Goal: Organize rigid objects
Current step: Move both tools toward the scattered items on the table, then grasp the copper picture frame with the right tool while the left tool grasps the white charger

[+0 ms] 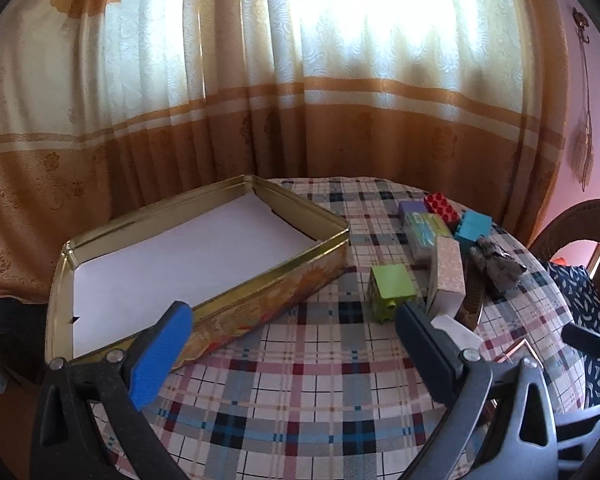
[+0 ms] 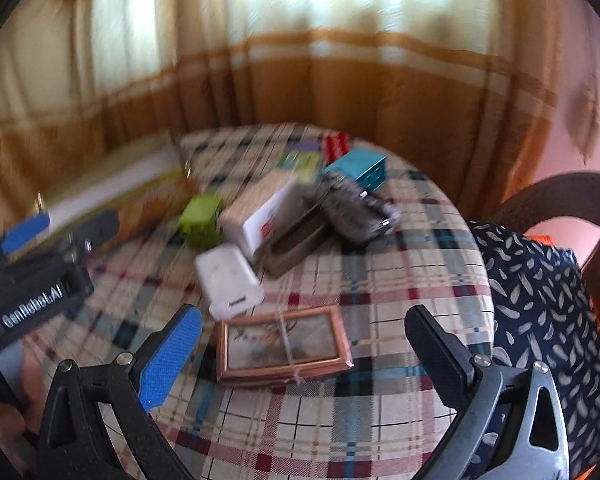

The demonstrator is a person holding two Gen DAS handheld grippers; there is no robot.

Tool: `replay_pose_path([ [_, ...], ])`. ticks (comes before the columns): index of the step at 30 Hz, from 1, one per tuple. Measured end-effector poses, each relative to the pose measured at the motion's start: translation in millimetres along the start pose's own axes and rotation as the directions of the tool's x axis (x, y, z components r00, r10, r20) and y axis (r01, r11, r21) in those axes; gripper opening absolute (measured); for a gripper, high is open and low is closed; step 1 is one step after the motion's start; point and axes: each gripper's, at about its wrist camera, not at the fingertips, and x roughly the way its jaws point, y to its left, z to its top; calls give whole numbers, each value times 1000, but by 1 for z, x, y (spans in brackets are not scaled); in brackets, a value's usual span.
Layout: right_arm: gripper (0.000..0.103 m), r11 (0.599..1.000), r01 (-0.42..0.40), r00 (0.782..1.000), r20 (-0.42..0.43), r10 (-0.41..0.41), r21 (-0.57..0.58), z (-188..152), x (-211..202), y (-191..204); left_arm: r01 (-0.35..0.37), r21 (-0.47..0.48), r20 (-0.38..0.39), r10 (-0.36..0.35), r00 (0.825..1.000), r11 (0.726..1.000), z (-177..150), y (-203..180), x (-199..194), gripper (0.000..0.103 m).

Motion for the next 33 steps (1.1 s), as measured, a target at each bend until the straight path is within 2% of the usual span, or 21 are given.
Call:
replay_pose_path([
  [5, 102, 998, -16, 987, -159, 8, -53, -2, 28, 6, 0, 39, 2, 0, 1000, 999, -2, -8, -1, 103],
  [8, 101, 997, -23, 986, -167, 9, -80, -4, 30, 9, -6, 64, 0, 6, 1000, 998, -2, -14, -2, 103],
  [11, 89, 995, -48, 987, -155, 35, -84, -4, 27, 8, -2, 78, -11, 3, 1000, 997, -1, -16, -1, 103],
  [13, 78, 994, -65, 989, -138, 53, -84, -6, 23, 8, 5, 79, -21, -3, 1000, 997, -1, -17, 0, 103],
  [18, 78, 995, -69, 992, -109, 60, -75, -8, 22, 4, 18, 75, -52, -14, 999, 997, -2, -17, 6, 103],
  [22, 78, 998, -63, 997, -42, 62, -30, -8, 13, -12, 32, 85, -58, -27, 998, 996, -2, -21, 7, 103],
  [25, 78, 998, -51, 998, 24, 50, 41, -8, -2, -31, 70, 89, -73, -63, 995, 994, -2, -28, 7, 103],
  [28, 78, 996, -11, 996, 88, 4, 85, -6, -16, -44, 147, 73, -141, -135, 981, 986, -3, -39, 14, 103],
  [33, 78, 989, 38, 986, 157, -60, 140, -9, -33, -62, 209, 47, -220, -194, 956, 977, -4, -62, 27, 103],
])
